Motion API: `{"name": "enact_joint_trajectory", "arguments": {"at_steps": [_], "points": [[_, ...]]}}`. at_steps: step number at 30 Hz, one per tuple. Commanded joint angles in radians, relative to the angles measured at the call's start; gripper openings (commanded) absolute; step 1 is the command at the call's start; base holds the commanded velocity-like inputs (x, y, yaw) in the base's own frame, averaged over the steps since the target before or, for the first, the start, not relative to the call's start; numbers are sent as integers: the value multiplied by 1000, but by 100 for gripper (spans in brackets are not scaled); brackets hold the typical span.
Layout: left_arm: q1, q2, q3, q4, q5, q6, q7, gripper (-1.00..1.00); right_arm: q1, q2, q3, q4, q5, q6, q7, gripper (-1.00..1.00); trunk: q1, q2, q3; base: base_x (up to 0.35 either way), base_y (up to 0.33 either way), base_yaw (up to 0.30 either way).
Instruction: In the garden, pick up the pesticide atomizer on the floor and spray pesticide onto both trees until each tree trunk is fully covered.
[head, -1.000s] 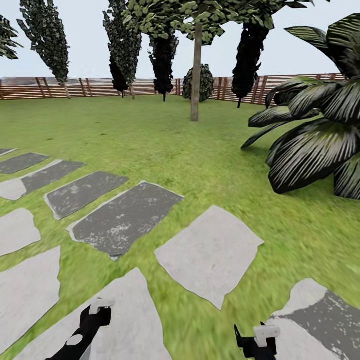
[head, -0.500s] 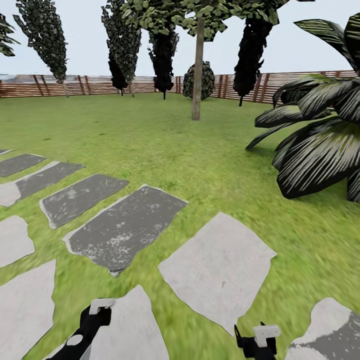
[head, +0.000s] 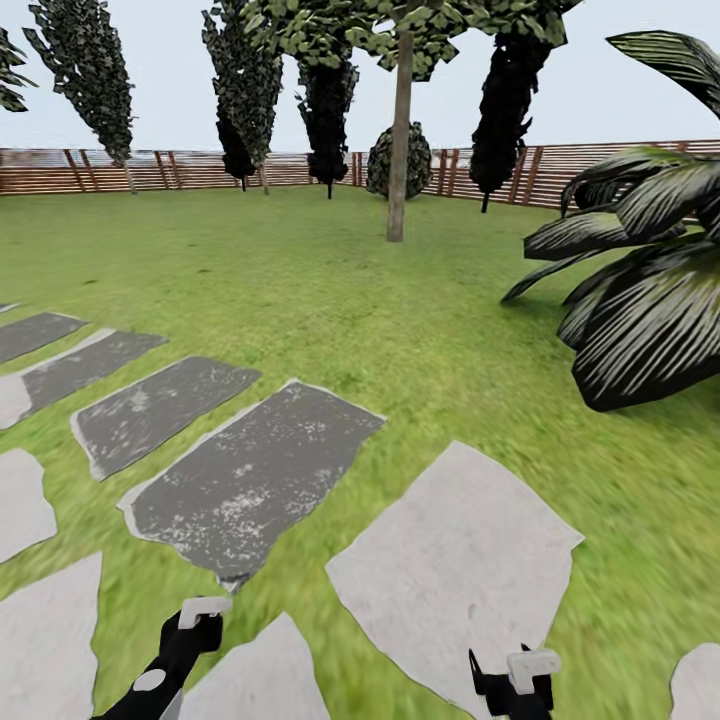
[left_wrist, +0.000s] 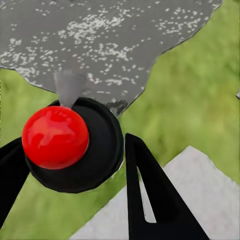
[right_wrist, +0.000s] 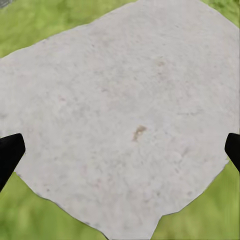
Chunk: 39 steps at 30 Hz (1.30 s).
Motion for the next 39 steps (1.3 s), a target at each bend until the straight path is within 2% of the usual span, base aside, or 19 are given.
{"name": "enact_joint_trajectory", "arguments": {"at_steps": [1, 39], "points": [[0, 0, 0, 0, 0, 0, 1, -100, 0, 0, 0, 0, 0, 0, 0, 100, 0, 0, 0, 312, 126, 0], [0, 0, 0, 0, 0, 0, 1, -100, 0, -1, 0, 0, 0, 0, 0, 100, 0, 0, 0, 318, 118, 0]]}}
